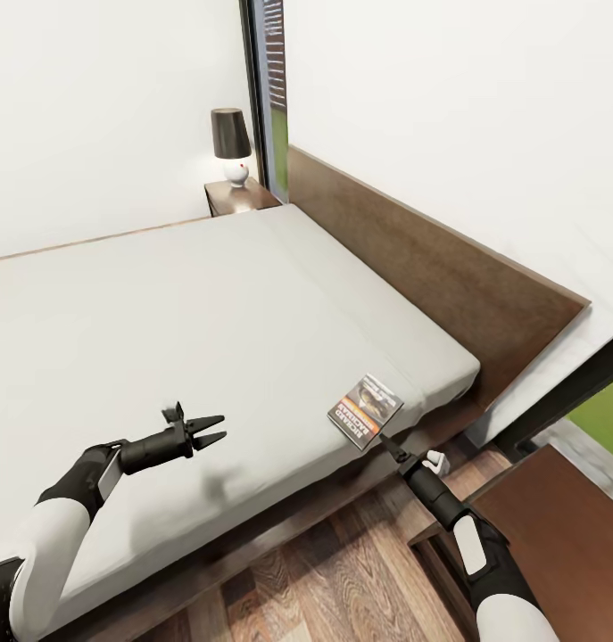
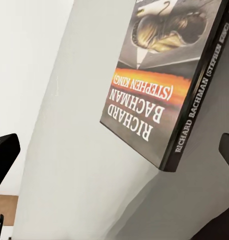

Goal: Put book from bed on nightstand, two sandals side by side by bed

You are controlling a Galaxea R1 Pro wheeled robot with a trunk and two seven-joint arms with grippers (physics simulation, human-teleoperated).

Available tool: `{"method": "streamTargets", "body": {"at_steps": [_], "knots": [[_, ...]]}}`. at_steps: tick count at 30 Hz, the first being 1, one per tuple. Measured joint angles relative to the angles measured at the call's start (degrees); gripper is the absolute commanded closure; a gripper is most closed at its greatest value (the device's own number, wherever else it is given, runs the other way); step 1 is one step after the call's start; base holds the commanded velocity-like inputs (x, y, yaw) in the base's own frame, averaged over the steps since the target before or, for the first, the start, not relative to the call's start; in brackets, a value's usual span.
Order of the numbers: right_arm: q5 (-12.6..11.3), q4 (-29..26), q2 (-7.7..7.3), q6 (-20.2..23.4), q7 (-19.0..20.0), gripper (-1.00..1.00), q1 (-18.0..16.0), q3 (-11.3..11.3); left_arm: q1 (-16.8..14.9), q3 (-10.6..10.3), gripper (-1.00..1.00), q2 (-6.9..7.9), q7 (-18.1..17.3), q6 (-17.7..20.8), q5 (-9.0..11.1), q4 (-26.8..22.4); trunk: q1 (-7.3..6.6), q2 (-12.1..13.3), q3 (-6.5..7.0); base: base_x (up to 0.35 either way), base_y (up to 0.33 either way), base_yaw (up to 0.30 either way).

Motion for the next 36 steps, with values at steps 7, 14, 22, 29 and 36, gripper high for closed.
{"method": "streamTargets", "body": {"at_steps": [7,14,22,29,36], "knots": [[0.0,0.0,0.0,0.0,0.0,-1.0,0.0,0.0,0.0,0.0,-1.0,0.0,0.2,0.0,0.0,0.0,0.65,-1.2,-0.53,0.0,0.0,0.0],[0.0,0.0,0.0,0.0,0.0,-1.0,0.0,0.0,0.0,0.0,-1.0,0.0,0.2,0.0,0.0,0.0,1.1,-2.0,-0.9,0.0,0.0,0.0],[0.0,0.0,0.0,0.0,0.0,-1.0,0.0,0.0,0.0,0.0,-1.0,0.0,0.2,0.0,0.0,0.0,1.08,-2.0,-0.9,0.079,0.032,0.0],[0.0,0.0,0.0,0.0,0.0,-1.0,0.0,0.0,0.0,0.0,-1.0,0.0,0.2,0.0,0.0,0.0,1.1,-2.0,-0.9,0.046,0.016,0.0],[0.0,0.0,0.0,0.0,0.0,-1.0,0.0,0.0,0.0,0.0,-1.0,0.0,0.2,0.0,0.0,0.0,1.1,-2.0,-0.9,0.002,0.001,0.0]]}}
